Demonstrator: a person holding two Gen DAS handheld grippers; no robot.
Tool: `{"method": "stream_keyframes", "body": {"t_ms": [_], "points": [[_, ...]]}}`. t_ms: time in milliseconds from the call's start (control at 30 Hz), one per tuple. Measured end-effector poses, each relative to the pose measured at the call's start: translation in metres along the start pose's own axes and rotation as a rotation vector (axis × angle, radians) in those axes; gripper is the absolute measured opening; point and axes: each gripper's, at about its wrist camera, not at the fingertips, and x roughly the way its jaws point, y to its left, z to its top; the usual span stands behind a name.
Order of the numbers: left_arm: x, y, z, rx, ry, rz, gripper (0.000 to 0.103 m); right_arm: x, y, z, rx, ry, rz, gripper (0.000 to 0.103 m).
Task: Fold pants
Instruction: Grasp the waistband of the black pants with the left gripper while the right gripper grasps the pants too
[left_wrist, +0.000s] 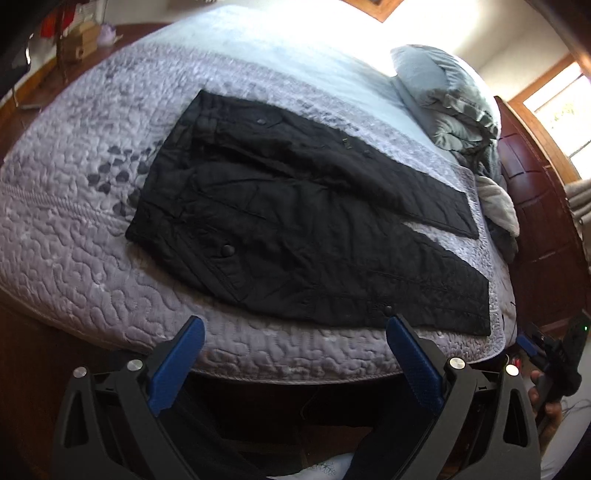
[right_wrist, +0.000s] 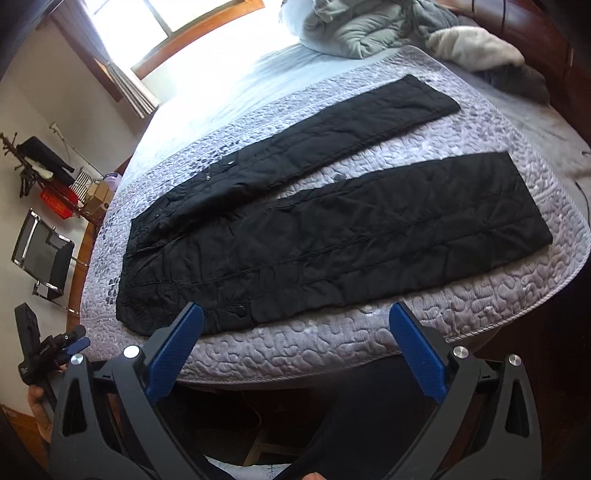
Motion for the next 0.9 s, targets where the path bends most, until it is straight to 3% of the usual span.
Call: {"method": "stream_keyframes", "body": {"t_ms": [133,233,267,333,467,533,600,700,767,800,833,867,900], "points": [[0.042,0.076,0.032,-0.180,0.063,0.020,0.099,0.022,-0.035,-0.005,0.082,0.009,0.035,0.101],[0.066,0.108,0.048,-0.234,0.056,0.066,0.099,0.038,-0.053,-0.007,0.147,0.039,0.064,0.101],[0.074,0.117,0.050,-0.265,0.068,0.085,0.099,0.042,-0.057,-0.008,0.159,0.049,0.065,0.101],[0.085,0.126,0.052,-0.321,0.088,0.037,0.099,0.048,-0.061,-0.010,0.164,0.057,0.052,0.101],[0.104,0.122,0.057,-0.312,0.118,0.057,0.098,0.062,-0.080,-0.010,0.204,0.077,0.058,0.100],[0.106,0.117,0.059,-0.304,0.107,0.040,0.083,0.068,-0.098,-0.009,0.258,0.085,0.089,0.101],[0.115,0.120,0.062,-0.312,0.112,0.087,0.057,0.071,-0.120,-0.005,0.304,0.083,0.104,0.101],[0.117,0.132,0.058,-0.386,0.082,0.072,0.047,0.069,-0.157,0.002,0.358,0.038,0.133,0.100],[0.113,0.135,0.056,-0.411,0.063,0.043,0.039,0.066,-0.189,0.008,0.409,0.002,0.132,0.080],[0.112,0.136,0.054,-0.418,0.057,0.027,0.034,0.065,-0.206,0.012,0.443,-0.005,0.121,0.047],[0.113,0.136,0.054,-0.422,0.051,0.015,0.031,0.066,-0.227,0.015,0.488,-0.014,0.115,0.042],[0.113,0.135,0.053,-0.423,0.046,0.010,0.028,0.065,-0.249,0.016,0.544,-0.028,0.107,0.045],[0.114,0.134,0.052,-0.425,0.039,0.016,0.028,0.065,-0.271,0.015,0.603,-0.037,0.101,0.055]]}}
